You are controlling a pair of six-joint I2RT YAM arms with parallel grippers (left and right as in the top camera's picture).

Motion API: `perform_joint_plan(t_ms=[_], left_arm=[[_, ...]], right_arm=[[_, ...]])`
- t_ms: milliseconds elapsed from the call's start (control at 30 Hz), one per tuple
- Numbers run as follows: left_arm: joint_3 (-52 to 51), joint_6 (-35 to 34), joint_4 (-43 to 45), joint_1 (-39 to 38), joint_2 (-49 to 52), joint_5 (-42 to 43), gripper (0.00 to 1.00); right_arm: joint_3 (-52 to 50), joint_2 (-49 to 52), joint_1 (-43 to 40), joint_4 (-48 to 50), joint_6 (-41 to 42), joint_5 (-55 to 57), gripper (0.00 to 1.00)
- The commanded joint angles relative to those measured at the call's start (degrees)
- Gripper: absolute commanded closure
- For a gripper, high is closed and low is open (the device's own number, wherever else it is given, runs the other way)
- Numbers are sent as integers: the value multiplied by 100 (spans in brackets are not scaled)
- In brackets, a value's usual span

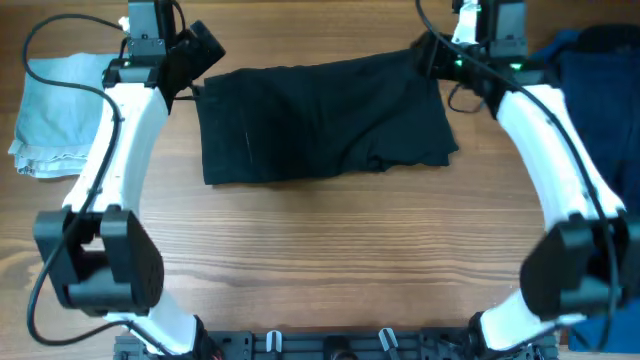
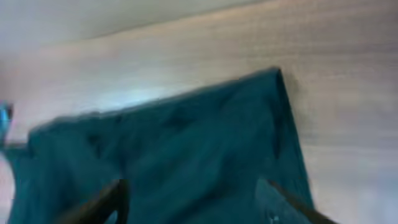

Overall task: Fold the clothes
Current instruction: 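Lift the bottom edge with both grippers and fold it up over the top, then release the folded edge and regrasp the right end with the right gripper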

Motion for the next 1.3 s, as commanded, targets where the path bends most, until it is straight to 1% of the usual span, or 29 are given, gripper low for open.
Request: perform_joint_plan(t_ms=[0, 33, 100, 133, 167, 200, 233, 333, 433, 533, 567, 600, 633, 667, 700, 800, 900, 1000, 1033, 1133, 1167, 1200, 1233, 1267], left_arm=[[37, 603, -367, -363, 168, 402, 15], [37, 693, -400, -463, 295, 400, 18], [37, 745, -435, -549, 527, 393, 19], [37, 745, -455, -549, 614, 393, 19], [37, 748, -457, -542, 704, 361, 19], [37, 748, -455, -542, 813, 254, 19], [37, 750, -459, -544, 922, 190, 18], [37, 772, -437, -542, 1029, 92, 15], [37, 896, -393, -544, 1029, -122, 14], [35, 896, -389, -544, 1029, -122, 14], [35, 896, -382, -542, 1029, -127, 13], [33, 898, -374, -542, 1029, -155, 13], [33, 898, -369, -542, 1029, -168, 13], [33, 896, -367, -542, 1029, -188, 13], [33, 896, -363, -542, 1029, -254, 13], [33, 909, -350, -542, 1029, -382, 13], [33, 1029, -343, -542, 1029, -514, 13], [33, 1027, -343, -542, 1029, -535, 13], [33, 1025, -341, -542, 1029, -535, 13], [50, 1025, -103, -544, 1016, -527, 15], [129, 1021, -66, -544, 960, -474, 18], [245, 1021, -96, -544, 831, 48, 27], [264, 1016, -103, -544, 754, 540, 42], [264, 901, -153, -555, 708, 1060, 59]], right_arm=[[-20, -68, -20, -1023, -789, -103, 42], [-125, 0, -37, -1331, -833, -26, 45], [-260, 229, -90, -1661, -837, 28, 49], [-271, 326, -105, -1757, -916, 26, 48], [-271, 457, -107, -1880, -1056, 31, 43], [-271, 643, -109, -2068, -1113, 57, 40], [-271, 798, -122, -2192, -1078, 138, 40], [-275, 1119, -221, -2293, -824, 157, 40], [-275, 1445, -256, -2306, -828, 164, 40], [-275, 1681, -289, -2212, -828, 179, 40], [-275, 1738, -289, -2208, -828, 177, 41], [-275, 1786, -289, -2210, -828, 177, 53], [-280, 1803, -289, -2201, -828, 177, 79], [-293, 1803, -291, -2173, -837, 188, 83], [-293, 1803, -308, -2105, -839, 299, 96], [-273, 1797, -446, -1847, -1266, 778, 96], [-179, 1797, -841, -1788, -1281, 1204, 96], [-179, 1797, -1211, -1504, -1283, 970, 96], [-179, 1797, -1255, -1381, -1290, 726, 96], [-70, 1700, -1241, -1285, -1432, 531, 96], [140, 1561, -1241, -1346, -1429, 411, 96], [417, 1327, -1241, -1434, -1427, 295, 96], [551, 1209, -1241, -1475, -1408, 269, 94], [656, 1086, -1241, -1513, -1386, 262, 88]])
